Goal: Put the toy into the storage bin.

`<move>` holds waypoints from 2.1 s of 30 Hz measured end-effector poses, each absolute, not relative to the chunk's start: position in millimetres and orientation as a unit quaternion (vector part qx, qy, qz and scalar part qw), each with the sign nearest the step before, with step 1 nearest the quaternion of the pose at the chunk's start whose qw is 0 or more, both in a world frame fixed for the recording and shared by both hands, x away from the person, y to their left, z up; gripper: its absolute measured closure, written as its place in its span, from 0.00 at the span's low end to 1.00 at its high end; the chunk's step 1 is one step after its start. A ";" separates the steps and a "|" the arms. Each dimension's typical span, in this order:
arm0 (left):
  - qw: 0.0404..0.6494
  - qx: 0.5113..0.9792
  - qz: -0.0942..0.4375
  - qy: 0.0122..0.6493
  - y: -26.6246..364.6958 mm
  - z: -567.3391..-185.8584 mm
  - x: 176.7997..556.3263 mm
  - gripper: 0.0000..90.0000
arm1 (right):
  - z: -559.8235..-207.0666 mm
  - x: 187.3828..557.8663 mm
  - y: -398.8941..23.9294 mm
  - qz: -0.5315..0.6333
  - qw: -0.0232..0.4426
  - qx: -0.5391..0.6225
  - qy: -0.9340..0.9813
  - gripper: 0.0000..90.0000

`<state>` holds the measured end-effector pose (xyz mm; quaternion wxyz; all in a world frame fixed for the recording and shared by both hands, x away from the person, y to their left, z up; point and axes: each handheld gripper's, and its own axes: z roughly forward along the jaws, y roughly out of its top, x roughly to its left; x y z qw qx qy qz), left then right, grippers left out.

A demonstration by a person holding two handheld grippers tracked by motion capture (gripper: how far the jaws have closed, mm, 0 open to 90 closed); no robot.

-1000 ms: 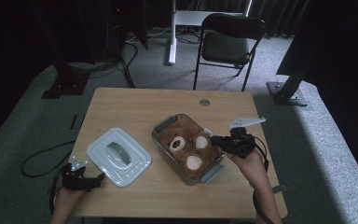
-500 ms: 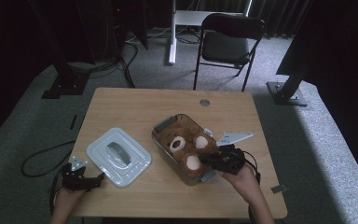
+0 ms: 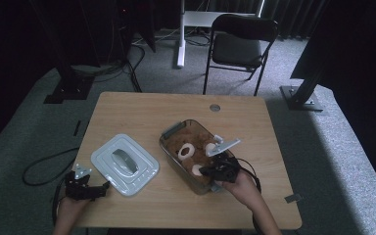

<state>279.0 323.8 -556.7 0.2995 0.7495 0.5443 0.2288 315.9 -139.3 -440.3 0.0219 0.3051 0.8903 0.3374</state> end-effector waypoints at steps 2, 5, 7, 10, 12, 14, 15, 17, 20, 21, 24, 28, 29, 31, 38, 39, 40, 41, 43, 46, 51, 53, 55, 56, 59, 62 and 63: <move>0.299 0.750 0.229 0.544 323.9 -556.6 279.0 0.01 | -444.0 319.2 -131.8 0.315 0.021 0.302 0.900 1.00; 0.299 0.750 0.229 0.544 323.9 -556.6 278.9 0.01 | -441.7 318.2 -121.3 0.281 0.044 0.292 0.913 1.00; 0.299 0.750 0.229 0.544 323.9 -556.6 278.9 0.01 | -441.5 315.7 -110.0 0.242 0.068 0.274 0.928 1.00; 0.299 0.750 0.229 0.544 323.9 -556.6 278.9 0.01 | -441.9 317.6 -100.0 0.205 0.072 0.260 0.941 1.00; 0.299 0.750 0.229 0.544 323.9 -556.7 278.9 0.01 | -442.2 319.6 -98.5 0.201 0.069 0.258 0.942 1.00; 0.299 0.750 0.229 0.544 323.9 -556.7 278.9 0.01 | -442.5 319.8 -98.0 0.202 0.071 0.257 0.942 1.00; 0.299 0.750 0.229 0.544 323.9 -556.7 278.9 0.01 | -442.5 319.6 -98.1 0.206 0.071 0.259 0.941 1.00; 0.299 0.750 0.229 0.544 323.9 -556.6 279.0 0.01 | -442.2 319.6 -100.8 0.220 0.072 0.259 0.938 1.00; 0.299 0.750 0.229 0.544 323.9 -556.6 279.0 0.01 | -440.9 320.9 -107.4 0.249 0.054 0.273 0.928 0.99; 0.298 0.750 0.229 0.544 324.0 -556.6 279.0 0.01 | -440.2 320.9 -109.9 0.260 0.048 0.277 0.924 0.99; 0.298 0.750 0.228 0.544 324.0 -556.5 279.0 0.00 | -437.6 319.2 -117.4 0.290 0.044 0.271 0.917 0.95; 0.298 0.750 0.228 0.544 324.0 -556.5 279.0 0.01 | -426.4 317.3 -128.8 0.328 0.040 0.278 0.902 0.82; 0.297 0.751 0.229 0.544 324.1 -556.4 279.0 0.01 | -423.6 316.4 -130.8 0.331 0.044 0.282 0.900 0.76; 0.297 0.751 0.228 0.544 324.2 -556.3 279.0 0.00 | -415.5 315.9 -137.9 0.347 0.063 0.296 0.888 0.59; 0.298 0.749 0.229 0.546 323.2 -556.5 278.0 0.01 | -395.6 316.1 -171.9 0.432 0.109 0.346 0.826 0.30; 0.298 0.749 0.229 0.546 323.1 -556.4 278.0 0.01 | -394.4 316.9 -177.0 0.438 0.113 0.356 0.818 0.25; 0.297 0.750 0.228 0.545 323.3 -556.2 278.2 0.01 | -393.9 318.2 -182.0 0.441 0.115 0.359 0.815 0.18; 0.297 0.749 0.226 0.547 323.6 -555.7 278.4 0.01 | -393.7 319.0 -186.7 0.443 0.119 0.362 0.811 0.14; 0.296 0.748 0.218 0.553 324.6 -554.1 278.8 0.01 | -393.4 320.4 -197.9 0.452 0.134 0.380 0.796 0.15; 0.292 0.740 0.208 0.569 325.6 -549.9 279.3 0.01 | -396.0 323.8 -215.0 0.450 0.174 0.410 0.774 0.14; 0.294 0.722 0.194 0.596 325.9 -535.0 279.6 0.01 | -405.9 331.6 -245.9 0.454 0.184 0.455 0.744 0.14; 0.306 0.716 0.194 0.597 323.5 -530.1 280.0 0.01 | -414.4 335.4 -257.9 0.442 0.213 0.468 0.735 0.15; 0.309 0.717 0.198 0.593 319.1 -525.3 281.1 0.01 | -424.9 341.1 -267.0 0.429 0.224 0.483 0.729 0.15; 0.316 0.716 0.196 0.590 315.8 -522.8 282.4 0.01 | -430.8 344.2 -270.6 0.418 0.228 0.494 0.727 0.15; 0.323 0.718 0.197 0.584 305.7 -517.4 287.9 0.01 | -450.2 352.6 -277.7 0.398 0.224 0.515 0.725 0.15; 0.329 0.723 0.198 0.574 293.8 -513.2 295.4 0.01 | -466.5 358.1 -279.1 0.389 0.213 0.527 0.725 0.15; 0.330 0.726 0.198 0.570 289.8 -512.0 298.1 0.01 | -471.2 359.7 -278.8 0.387 0.210 0.530 0.724 0.15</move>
